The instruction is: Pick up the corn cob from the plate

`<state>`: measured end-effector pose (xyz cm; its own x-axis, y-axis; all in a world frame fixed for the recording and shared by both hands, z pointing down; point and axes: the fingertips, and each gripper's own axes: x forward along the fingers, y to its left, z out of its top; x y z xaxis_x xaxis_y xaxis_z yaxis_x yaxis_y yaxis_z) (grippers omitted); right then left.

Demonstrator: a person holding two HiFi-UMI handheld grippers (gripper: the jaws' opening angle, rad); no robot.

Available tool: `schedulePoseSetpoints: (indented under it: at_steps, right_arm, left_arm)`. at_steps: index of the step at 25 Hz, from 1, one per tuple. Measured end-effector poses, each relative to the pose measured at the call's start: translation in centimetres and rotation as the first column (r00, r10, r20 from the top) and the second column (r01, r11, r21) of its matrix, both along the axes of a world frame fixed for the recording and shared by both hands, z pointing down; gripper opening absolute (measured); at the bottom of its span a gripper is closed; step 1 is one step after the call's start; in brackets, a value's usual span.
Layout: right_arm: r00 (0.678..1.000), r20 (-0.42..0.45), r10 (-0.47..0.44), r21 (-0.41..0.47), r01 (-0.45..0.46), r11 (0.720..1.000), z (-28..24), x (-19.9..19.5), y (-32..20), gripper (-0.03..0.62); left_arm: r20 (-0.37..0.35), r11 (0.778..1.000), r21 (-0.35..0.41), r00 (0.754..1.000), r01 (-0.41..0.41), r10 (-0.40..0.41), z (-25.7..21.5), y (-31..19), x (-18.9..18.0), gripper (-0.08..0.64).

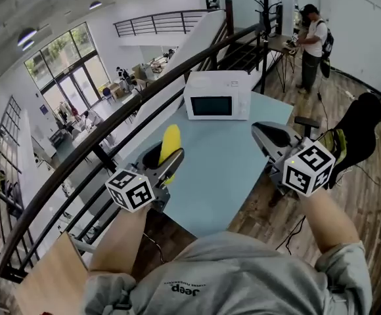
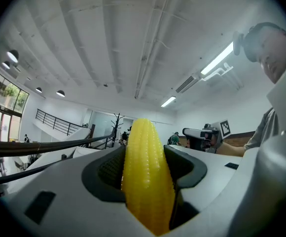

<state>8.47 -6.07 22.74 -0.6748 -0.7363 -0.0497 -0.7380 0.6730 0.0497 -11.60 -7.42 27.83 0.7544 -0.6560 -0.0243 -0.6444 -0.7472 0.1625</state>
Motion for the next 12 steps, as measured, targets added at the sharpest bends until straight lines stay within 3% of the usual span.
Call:
schedulePoseSetpoints:
  at_steps: [7,12]
  right_arm:
    - [0.991,0.086,0.104,-0.119,-0.093,0.988,6.2,-3.6,1.0,0.015]
    - [0.982,0.085,0.167,-0.17,-0.15,0.974,10.5,-5.9,1.6,0.015]
  left_arm:
    - [0.002,0.991,-0.003,0.991,-0.132,0.132,3.9,1.2,-3.4,0.256]
    - [0.017,0.976,-0.018,0.976,-0.218,0.218,6.4,1.1,-4.9,0.256]
